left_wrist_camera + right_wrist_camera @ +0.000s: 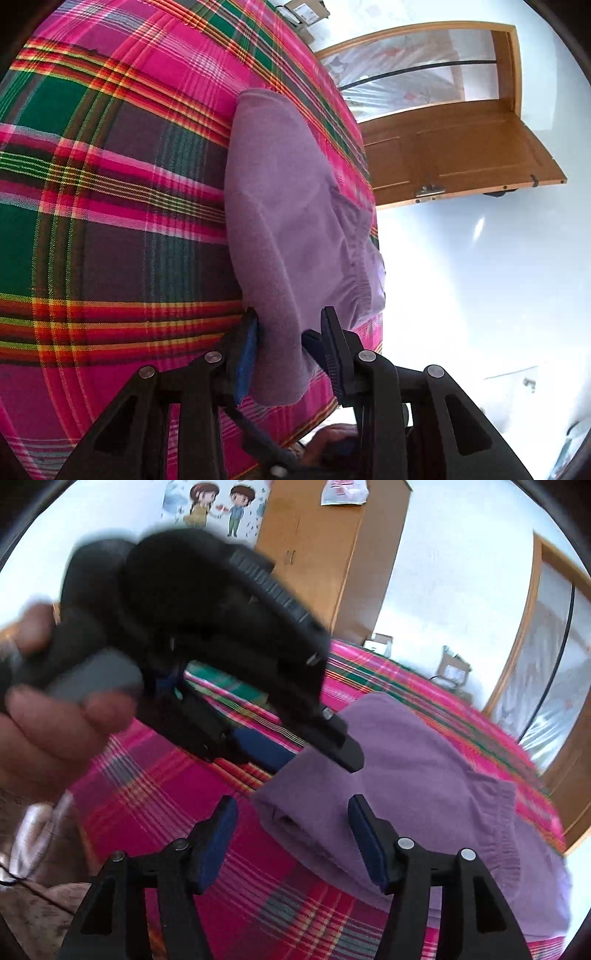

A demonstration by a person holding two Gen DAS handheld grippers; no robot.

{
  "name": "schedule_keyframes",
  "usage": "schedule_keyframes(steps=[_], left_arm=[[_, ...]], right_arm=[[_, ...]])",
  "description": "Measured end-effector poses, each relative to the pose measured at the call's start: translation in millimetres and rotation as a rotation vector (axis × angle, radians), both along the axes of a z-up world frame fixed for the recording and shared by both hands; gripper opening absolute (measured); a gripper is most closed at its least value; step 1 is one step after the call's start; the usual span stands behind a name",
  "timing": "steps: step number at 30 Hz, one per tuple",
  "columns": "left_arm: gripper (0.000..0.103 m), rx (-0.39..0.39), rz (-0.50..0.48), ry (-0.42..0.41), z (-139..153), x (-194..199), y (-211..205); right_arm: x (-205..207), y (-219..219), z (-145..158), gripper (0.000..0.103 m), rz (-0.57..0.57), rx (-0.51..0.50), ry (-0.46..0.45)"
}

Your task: Fold clothes

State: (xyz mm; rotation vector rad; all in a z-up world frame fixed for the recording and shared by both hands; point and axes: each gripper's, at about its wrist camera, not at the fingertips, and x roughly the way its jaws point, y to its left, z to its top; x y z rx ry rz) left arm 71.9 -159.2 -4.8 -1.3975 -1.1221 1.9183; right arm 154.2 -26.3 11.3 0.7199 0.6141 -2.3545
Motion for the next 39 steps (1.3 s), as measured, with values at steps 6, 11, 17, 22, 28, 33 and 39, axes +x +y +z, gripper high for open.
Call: schedule_keyframes(steps=[6,11,17,22,28,33,39], left_arm=[[0.033,0.006,0.002,-0.006,-1.7,-6.3,11.3],[0.033,0.012,0.001,-0.009,-4.5,0.1,-0.8],[0.046,-0.003,0.101,-0.001,-7.9,-3.7,-16.8],[0.046,-0.045,0.133,-0.011,-13.6,-20.7,-10.2],[0.046,-0.089,0.090,-0.008,-22.1,-54.7,-3.1],[0.046,-0.083,0.085,-0.017,-27.3,-83.5,0.8],[0.046,-0.082,0.039,-0.028,-23.9,-111.2,13.5]], right_arm=[[-10.2,-10.2,-5.6,0.059,-0.078,0.040,0.037],[-25.2,-8.2,-7.7,0.034,-0.129,0.030,0.005],[-33.4,-3.1,-6.2,0.015,-0.136,-0.010,-0.020],[-36.4,6.5,0.8,0.013,-0.123,-0.090,-0.051],[-31.2,26.8,1.5,0.013,-0.106,-0.142,-0.070],[-20.5,28.1,5.1,0.013,-0.096,-0.164,-0.077],[-22.7,28.8,0.7,0.013,-0.091,-0.173,-0.094]])
